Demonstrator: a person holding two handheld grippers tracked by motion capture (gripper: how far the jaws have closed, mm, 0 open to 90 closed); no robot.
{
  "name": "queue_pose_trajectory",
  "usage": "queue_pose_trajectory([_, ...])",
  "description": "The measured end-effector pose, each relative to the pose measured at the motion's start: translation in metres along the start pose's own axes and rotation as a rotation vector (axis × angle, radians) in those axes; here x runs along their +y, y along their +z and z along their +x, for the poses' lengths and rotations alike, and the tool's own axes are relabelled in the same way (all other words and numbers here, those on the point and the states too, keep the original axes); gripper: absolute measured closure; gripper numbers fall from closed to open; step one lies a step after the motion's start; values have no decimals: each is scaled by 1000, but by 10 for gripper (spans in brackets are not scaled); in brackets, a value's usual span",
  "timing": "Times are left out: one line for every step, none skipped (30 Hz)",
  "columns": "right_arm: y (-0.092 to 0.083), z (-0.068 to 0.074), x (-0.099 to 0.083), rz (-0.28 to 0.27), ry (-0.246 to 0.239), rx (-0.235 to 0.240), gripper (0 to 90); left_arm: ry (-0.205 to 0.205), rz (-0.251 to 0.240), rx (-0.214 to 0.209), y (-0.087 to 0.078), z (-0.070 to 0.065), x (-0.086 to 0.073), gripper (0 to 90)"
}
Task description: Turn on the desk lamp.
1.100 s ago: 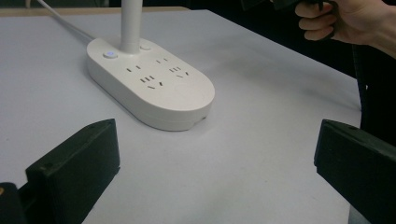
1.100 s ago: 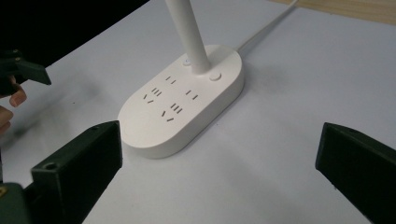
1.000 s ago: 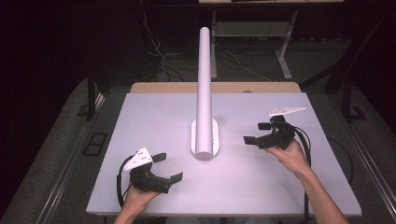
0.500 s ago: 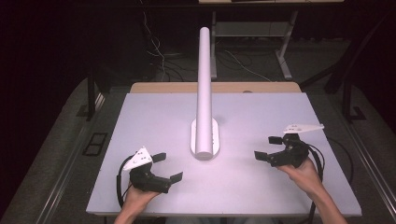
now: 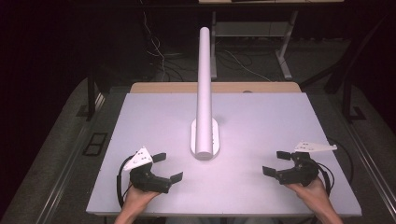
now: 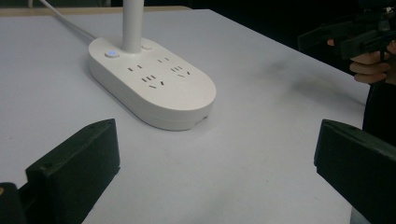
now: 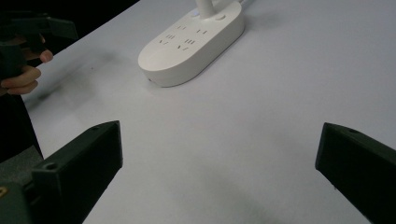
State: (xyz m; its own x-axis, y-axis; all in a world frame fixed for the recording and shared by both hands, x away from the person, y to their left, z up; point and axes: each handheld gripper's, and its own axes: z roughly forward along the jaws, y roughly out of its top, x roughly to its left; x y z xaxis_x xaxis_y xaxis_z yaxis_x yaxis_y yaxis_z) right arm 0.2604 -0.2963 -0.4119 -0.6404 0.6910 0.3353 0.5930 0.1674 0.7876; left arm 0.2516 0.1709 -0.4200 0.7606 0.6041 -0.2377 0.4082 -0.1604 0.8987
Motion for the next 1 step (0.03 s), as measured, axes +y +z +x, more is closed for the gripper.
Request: queue_pose_trajectory([-1,1,-1,2,0,-4,5,0,0,0,0,0,0,0])
